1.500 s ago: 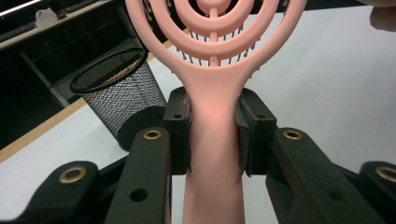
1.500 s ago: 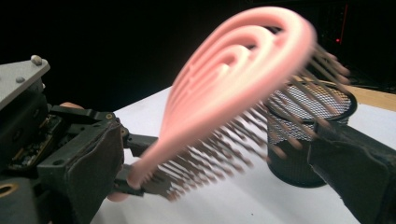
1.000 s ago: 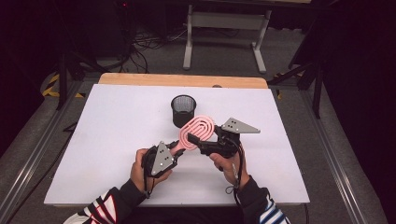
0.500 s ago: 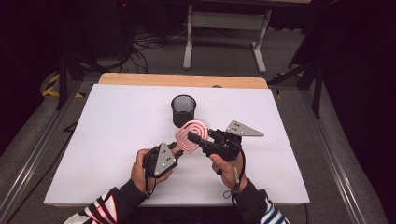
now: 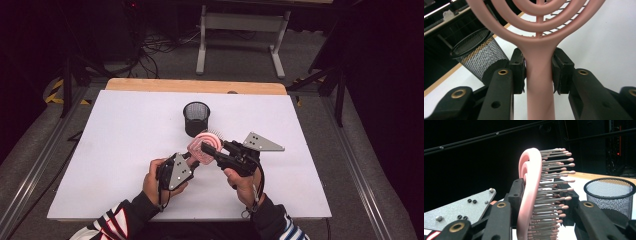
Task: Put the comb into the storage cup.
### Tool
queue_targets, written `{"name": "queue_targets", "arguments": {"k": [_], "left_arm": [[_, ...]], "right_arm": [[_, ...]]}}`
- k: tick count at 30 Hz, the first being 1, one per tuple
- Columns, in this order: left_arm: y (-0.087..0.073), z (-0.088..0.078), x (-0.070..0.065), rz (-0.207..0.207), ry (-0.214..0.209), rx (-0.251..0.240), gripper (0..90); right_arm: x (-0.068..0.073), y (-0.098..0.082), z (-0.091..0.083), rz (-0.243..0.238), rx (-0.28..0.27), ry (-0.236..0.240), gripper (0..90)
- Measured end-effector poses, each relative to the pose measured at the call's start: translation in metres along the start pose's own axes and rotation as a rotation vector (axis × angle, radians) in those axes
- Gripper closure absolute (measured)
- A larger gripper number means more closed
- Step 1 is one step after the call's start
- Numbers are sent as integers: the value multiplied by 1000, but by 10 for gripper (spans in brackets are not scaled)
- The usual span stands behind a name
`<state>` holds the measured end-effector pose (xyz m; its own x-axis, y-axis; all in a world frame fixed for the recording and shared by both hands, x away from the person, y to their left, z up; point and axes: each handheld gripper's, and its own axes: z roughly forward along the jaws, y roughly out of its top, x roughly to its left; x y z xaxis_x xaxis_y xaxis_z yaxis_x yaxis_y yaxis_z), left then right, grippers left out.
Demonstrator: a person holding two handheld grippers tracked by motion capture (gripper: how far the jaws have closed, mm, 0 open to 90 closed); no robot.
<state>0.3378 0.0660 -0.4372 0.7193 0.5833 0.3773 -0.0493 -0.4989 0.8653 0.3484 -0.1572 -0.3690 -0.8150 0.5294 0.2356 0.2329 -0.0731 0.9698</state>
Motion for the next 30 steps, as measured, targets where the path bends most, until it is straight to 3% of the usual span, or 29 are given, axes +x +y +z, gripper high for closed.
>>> {"name": "queue_targets", "arguments": {"k": [9,18,22,25,30], "left_arm": [[0,1,0,-3,-32,-5,565],[-8,0,5,-39,-106,-11,324],[-11,-6,10,-48,-130,1,215],[-17,-21,21,-66,-158,-4,142],[-27,-37,36,-106,-167,-19,109]], "right_arm": [[5,4,-3,-48,-9,15,627],[3,10,-13,-69,-27,2,631],[0,12,-17,-71,-32,-13,632],[-2,13,-22,-74,-35,-25,634],[-3,15,-25,-81,-37,-39,634]]}}
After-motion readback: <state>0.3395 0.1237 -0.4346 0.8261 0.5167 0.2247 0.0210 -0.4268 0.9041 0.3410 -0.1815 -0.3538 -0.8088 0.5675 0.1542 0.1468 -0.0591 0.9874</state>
